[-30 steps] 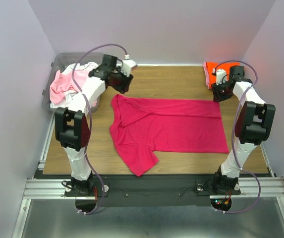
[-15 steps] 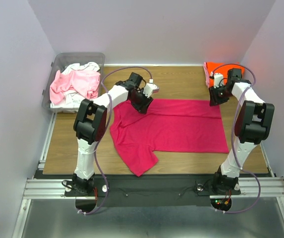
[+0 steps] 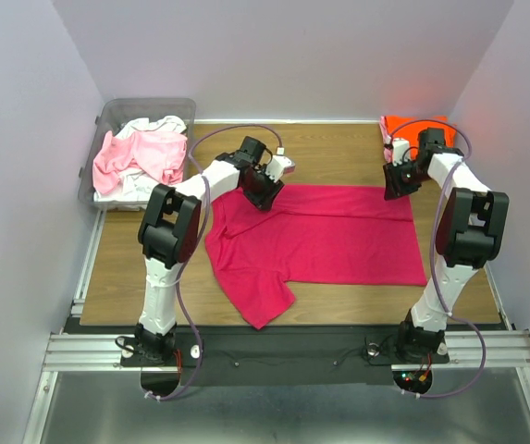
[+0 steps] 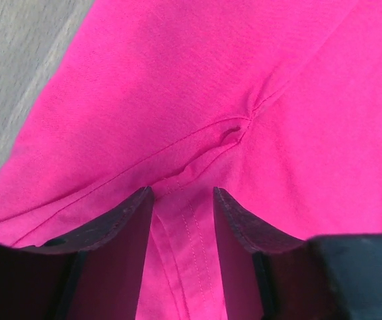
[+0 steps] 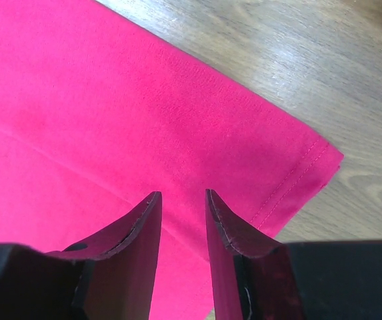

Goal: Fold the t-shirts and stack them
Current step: Fold the tshirt

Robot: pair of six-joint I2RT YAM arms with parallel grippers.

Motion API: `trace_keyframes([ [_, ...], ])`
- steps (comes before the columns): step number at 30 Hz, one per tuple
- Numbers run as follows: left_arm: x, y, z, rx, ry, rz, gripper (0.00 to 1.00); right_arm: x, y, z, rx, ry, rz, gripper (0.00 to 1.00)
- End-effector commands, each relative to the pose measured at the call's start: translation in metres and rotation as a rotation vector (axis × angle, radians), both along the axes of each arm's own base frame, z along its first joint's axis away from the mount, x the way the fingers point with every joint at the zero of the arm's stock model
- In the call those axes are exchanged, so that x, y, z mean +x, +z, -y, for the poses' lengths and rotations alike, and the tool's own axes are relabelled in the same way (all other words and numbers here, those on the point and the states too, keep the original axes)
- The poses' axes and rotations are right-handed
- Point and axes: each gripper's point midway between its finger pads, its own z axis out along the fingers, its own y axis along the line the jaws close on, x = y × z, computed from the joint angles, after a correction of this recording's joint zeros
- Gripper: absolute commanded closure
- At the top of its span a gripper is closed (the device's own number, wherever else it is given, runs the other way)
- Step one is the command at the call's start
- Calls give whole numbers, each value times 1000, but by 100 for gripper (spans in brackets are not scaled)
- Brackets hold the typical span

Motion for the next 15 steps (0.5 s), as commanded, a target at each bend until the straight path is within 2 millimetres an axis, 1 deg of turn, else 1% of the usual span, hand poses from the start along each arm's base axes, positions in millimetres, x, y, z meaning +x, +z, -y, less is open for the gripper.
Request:
trace_keyframes([
  [1,-1,-6,0,1,-7,-1,55,-1,18,-7,9,27,35,62],
  [2,-1,-5,0,-3,-8,-5,60,-1,18,-7,9,27,33,62],
  [3,-2,-1,0,-11,-12,-4,65,-2,19,-7,8,28,37,62],
  [4,-6,2,3,-28,-22,-10,74,-3,20,-8,8,29,35,62],
  [5,-8,7,4,-41,-28,-7,79,-3,21,-8,8,31,37,62],
  [6,-10,22,8,-61,-39,17,84,-4,24,-9,8,37,41,62],
  [7,-16,24,8,-63,-46,15,92,-4,23,-10,11,40,39,62],
  [8,-20,28,9,-67,-52,21,96,-5,24,-10,9,42,39,62],
  [9,-25,39,13,-80,-65,37,98,-5,25,-13,10,47,42,62],
  [10,-29,41,14,-81,-68,37,100,-5,26,-14,12,50,43,62],
  [11,-37,39,15,-77,-78,25,100,-4,28,-15,13,52,46,62],
  [12,-46,41,20,-78,-100,20,100,-4,28,-17,16,56,46,62],
  [13,-53,38,21,-72,-112,8,100,-4,30,-18,16,58,48,62],
  [14,-59,41,24,-81,-128,6,100,-4,30,-21,19,63,48,62],
  [15,-69,40,32,-83,-153,0,100,-4,30,-23,23,66,48,63],
])
